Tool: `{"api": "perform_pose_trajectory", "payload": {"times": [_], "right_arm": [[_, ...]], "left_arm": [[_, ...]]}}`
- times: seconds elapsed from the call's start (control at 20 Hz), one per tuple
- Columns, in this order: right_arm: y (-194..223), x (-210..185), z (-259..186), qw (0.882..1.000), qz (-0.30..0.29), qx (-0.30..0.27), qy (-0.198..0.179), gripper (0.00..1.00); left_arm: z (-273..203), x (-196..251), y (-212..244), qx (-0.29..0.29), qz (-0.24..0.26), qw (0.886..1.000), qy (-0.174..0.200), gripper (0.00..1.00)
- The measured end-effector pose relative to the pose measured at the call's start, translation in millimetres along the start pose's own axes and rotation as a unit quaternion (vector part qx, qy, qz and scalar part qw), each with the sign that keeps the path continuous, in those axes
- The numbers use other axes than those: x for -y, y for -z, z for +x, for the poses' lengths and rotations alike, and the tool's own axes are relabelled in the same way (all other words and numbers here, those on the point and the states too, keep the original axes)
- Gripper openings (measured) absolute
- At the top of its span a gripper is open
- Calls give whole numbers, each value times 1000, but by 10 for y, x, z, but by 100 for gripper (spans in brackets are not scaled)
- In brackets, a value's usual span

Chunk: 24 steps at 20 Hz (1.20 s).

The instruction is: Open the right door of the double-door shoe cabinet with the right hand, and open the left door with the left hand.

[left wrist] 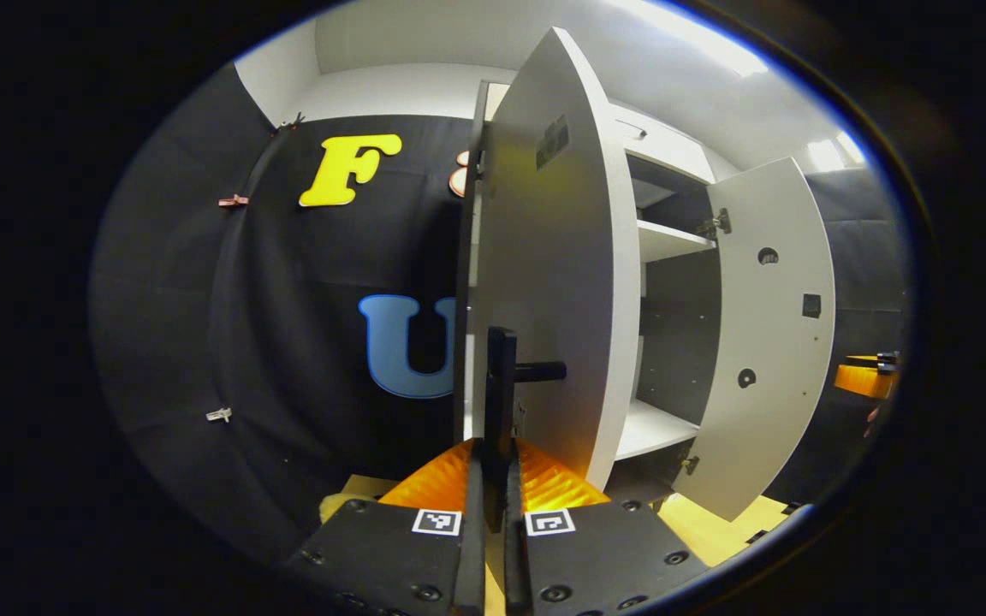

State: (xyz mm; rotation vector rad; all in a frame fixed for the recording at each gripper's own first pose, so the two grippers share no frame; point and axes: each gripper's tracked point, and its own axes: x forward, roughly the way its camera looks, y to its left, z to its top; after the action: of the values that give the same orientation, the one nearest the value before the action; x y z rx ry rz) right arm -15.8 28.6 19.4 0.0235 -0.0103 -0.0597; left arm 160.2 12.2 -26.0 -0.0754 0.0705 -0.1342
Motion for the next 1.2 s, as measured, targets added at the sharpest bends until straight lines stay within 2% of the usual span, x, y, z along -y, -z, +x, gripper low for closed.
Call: {"api": "perform_pose_trajectory", "payload": {"times": [0.1,0.15,0.3,0.7,0.85,0.95,1.05,1.2], "right_arm": [[4,-2,1,1000,1,-2,0,98],[8,-8,3,1000,1,-2,-1,98],[0,-10,10,1000,-2,-2,-3,98],[4,-18,0,1000,-1,-2,-10,98],[-15,-7,0,1000,2,1,-7,98],[-19,-7,-10,1000,6,2,-7,98],[-20,-7,-10,1000,7,3,-7,98],[-23,6,-7,1000,3,4,-3,98]], "left_arm": [[-1,-116,12,-6,4,1000,-28,14],[-50,-150,19,-8,6,999,-32,8],[-32,-34,29,-8,-7,1000,-17,6],[-126,-164,-16,-2,9,999,-48,5],[-185,-108,-11,-4,4,999,-48,6],[-199,-99,-42,0,11,999,-51,12],[-194,-71,-104,14,16,998,-58,27],[-202,58,-156,22,16,998,-50,65]]}}
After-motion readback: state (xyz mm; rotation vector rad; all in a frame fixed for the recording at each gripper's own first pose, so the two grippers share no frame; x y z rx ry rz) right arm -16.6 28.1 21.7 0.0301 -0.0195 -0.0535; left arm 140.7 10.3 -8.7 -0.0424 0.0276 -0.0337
